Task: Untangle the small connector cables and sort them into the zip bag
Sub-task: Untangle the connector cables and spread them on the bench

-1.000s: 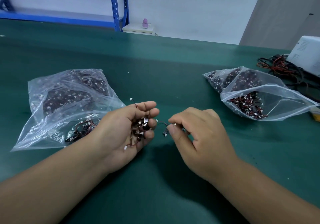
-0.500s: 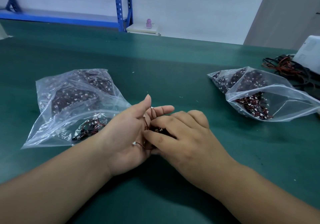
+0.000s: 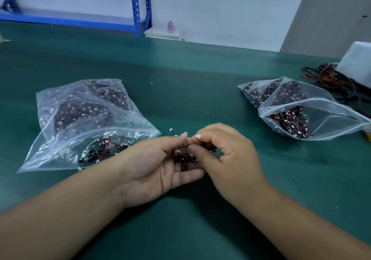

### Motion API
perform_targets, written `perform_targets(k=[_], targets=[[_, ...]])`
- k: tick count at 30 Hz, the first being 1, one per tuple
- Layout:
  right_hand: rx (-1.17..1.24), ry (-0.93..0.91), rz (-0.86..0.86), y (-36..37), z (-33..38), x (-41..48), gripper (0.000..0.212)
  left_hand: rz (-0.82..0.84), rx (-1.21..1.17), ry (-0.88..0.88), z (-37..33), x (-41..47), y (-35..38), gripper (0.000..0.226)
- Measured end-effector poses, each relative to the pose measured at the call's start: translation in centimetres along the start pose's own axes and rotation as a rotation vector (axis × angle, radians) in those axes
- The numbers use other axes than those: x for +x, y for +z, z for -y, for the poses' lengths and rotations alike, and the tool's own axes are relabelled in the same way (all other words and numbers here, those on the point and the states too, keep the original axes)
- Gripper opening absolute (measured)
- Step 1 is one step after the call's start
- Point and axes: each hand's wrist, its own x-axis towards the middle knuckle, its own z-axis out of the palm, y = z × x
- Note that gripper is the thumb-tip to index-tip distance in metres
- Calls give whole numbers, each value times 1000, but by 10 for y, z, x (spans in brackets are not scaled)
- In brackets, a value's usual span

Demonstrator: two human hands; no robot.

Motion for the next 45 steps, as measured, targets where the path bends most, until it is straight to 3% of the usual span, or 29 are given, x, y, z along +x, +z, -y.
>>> perform_targets(k=[6,10,17,20,27,32,36,41,45], targets=[[204,200,-140,-1,-5,2,9,-21,37,14,-2,-2,-1,37],[219,220,-154,-3,-6,2,11,-53,153,75,-1,-5,5,13],[277,263,-131,-10,-5,1,14,-166,278,145,1,-7,6,12],[217,243,-112,-14,-5,-1,14,-244,335,246,-4,-6,5,2],[119,196,-1,-15,-6,-3,16,-369,422,322,-3,-2,4,21],[78,209,-15,-21,-6,-1,17,-332,302,286,-7,-1,2,12],[7,262,97,-23,-7,-2,25,-321,311,297,-7,-1,0,24],[-341,258,272,-26,-6,-3,11,-277,361,294,-5,0,0,9],[-441,234,306,-30,1,-1,11,-275,382,307,-4,-1,1,8]])
